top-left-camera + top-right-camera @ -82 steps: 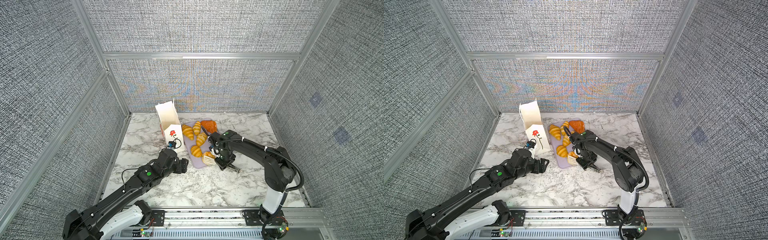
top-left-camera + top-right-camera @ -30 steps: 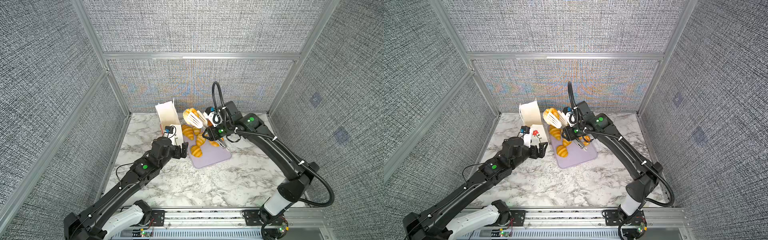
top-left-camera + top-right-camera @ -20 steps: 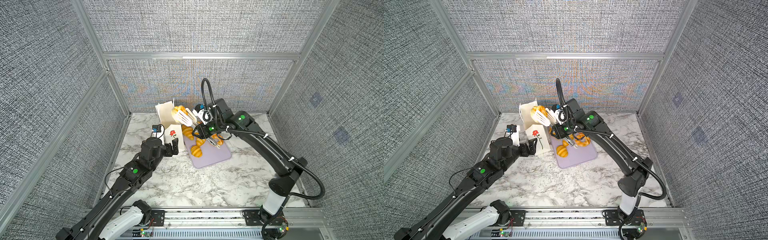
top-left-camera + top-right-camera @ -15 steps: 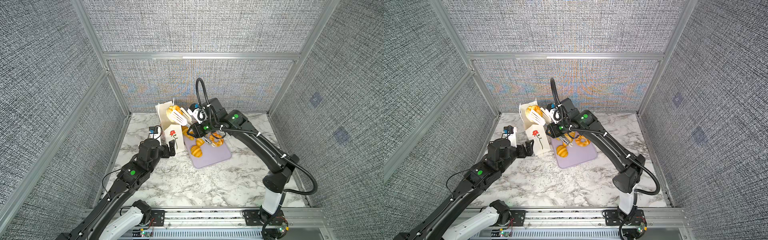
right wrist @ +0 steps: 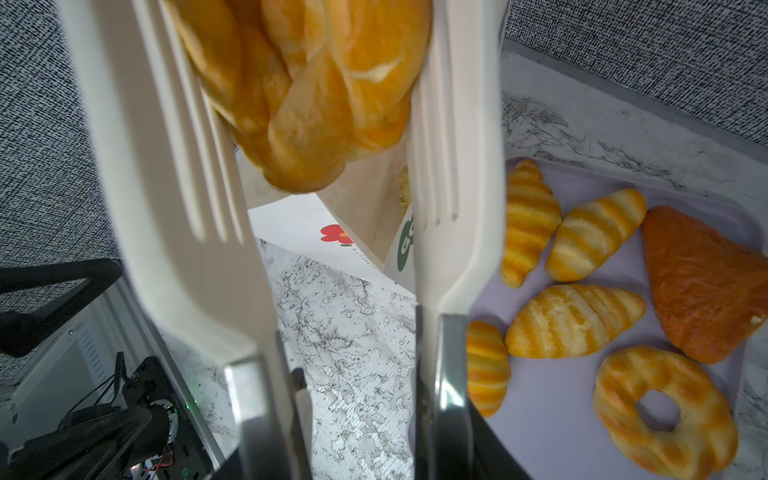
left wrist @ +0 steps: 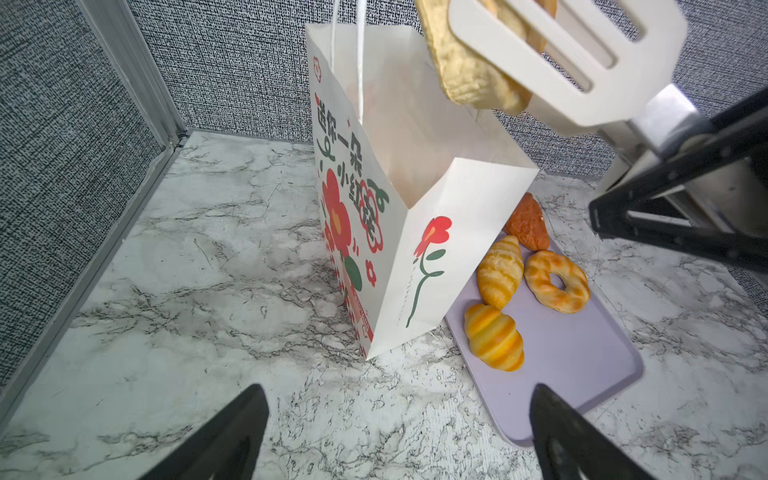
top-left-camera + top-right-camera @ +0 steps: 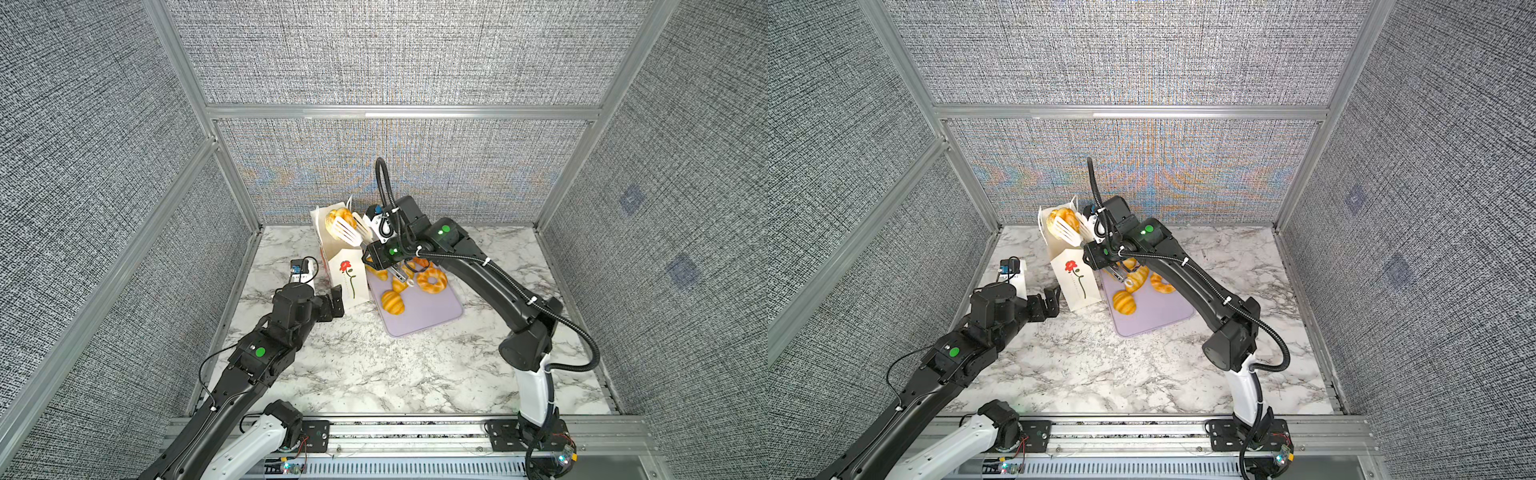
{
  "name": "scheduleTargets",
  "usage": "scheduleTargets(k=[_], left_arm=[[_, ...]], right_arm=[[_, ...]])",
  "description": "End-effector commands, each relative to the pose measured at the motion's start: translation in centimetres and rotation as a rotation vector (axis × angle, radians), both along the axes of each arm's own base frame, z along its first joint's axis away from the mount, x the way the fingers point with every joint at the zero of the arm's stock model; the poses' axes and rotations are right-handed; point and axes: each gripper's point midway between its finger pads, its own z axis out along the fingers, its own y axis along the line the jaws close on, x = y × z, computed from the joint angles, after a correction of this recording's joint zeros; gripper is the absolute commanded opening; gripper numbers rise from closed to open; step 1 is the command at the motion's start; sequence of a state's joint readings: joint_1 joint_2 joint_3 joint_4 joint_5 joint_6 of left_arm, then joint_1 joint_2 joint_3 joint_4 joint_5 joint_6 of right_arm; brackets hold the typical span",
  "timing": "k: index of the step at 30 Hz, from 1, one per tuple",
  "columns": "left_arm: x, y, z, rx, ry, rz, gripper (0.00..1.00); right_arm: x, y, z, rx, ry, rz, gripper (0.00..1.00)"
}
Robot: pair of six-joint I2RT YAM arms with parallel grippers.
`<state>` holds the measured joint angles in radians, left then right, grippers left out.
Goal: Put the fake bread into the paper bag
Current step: 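Carry the pastry over the paper bag opening with the right gripper, then open the tongs to drop the pastry into the bag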
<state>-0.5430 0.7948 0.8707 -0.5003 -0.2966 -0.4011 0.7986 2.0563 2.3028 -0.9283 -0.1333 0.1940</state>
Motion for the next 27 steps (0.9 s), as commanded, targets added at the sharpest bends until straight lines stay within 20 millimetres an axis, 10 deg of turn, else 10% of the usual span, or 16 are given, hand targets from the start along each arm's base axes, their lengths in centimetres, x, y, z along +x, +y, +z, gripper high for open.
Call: scheduleTargets(k=[1, 19, 27], left_arm=[[-0.2, 0.6, -0.7, 0.019, 0.027, 0.027, 0.99], [-0.3, -0.7, 0.2, -0.015, 0.011, -0.045, 0.99], [-1.6, -2.0, -0.7, -0.144, 0.016, -0.102, 0.99]], right_arm=[[0.3, 0.1, 0.2, -0.019, -0.03, -0.006, 0.5], [0.5, -1.0, 0.4, -0.062, -0.043, -0.057, 0.71], [-1.8, -4.6, 1.1, -0.126, -0.088, -0.076, 0.71]])
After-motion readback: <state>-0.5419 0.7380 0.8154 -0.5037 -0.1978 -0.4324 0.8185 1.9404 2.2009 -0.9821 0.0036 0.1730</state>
